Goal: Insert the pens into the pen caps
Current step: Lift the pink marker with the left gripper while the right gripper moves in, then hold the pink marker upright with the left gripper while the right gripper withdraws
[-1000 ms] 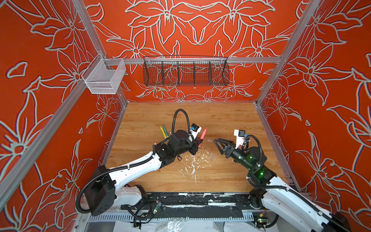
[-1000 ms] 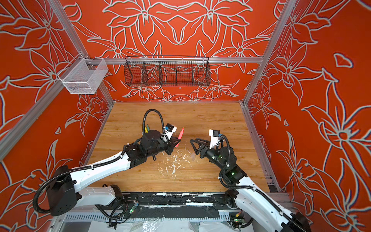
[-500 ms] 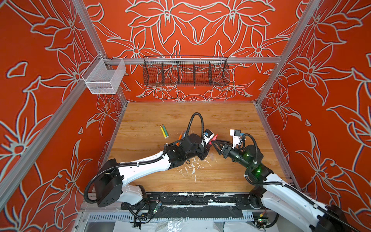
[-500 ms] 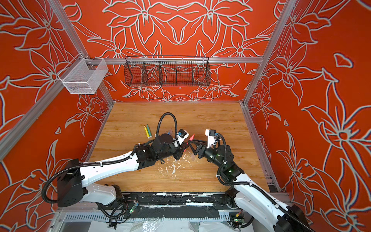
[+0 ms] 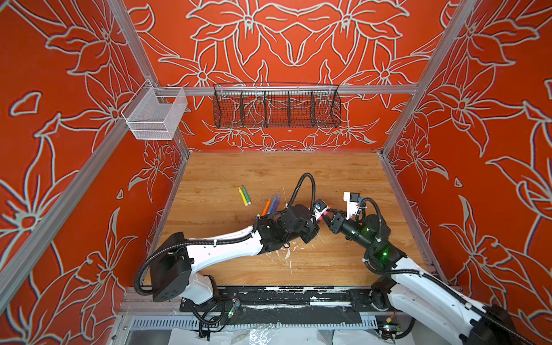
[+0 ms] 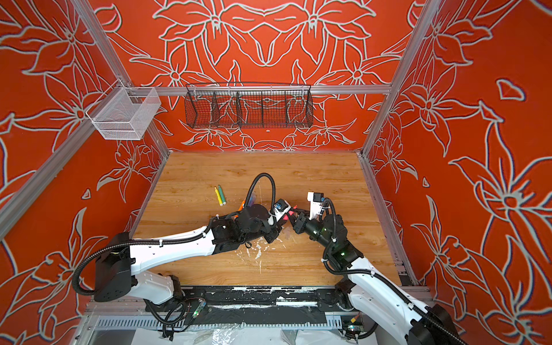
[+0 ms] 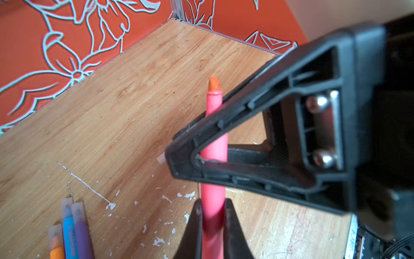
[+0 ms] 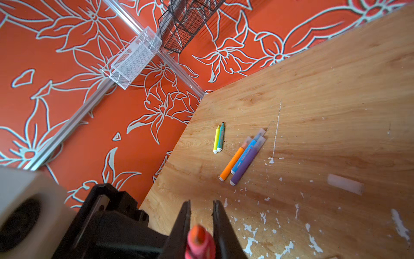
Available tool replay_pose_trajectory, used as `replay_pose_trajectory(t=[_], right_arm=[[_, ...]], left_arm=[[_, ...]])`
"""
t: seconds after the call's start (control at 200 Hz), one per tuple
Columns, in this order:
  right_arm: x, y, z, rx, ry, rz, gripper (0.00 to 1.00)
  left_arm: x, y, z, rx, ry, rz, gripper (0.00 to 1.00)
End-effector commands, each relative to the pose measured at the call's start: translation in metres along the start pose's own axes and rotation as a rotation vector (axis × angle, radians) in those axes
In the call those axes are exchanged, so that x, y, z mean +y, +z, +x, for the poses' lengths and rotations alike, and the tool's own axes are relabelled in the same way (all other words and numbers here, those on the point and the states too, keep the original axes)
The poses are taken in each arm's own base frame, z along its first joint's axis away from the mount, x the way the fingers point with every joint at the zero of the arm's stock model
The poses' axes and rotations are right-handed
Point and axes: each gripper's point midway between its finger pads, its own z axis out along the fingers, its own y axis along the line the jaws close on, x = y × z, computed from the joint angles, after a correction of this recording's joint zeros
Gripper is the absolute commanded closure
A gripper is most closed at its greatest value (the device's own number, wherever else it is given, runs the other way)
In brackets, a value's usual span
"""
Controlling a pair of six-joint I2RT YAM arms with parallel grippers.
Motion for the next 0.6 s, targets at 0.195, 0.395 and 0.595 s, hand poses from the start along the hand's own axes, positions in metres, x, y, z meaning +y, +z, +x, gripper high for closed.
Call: replay_pose_trajectory(t=[0.195,0.395,0.595], right_arm=[[0.033,0.001,-0.010,-0.012,0.035,-0.142,1.00],[0.041,0.002,-0.009,-0.011,0.063,-0.210,1.00],[0.039,0.006,-0.004,0.006,0.077,-0.213,1.00]], left_arm=[[0.007,-0.005,-0.006,-0.062,-0.017,-0.045,0.58],[0.012,-0.002,-0.005,-0.058,-0.024,-0.070,0.58],[0.016,-0.008,-0.007,-0.087,-0.040,-0.082,0.65]])
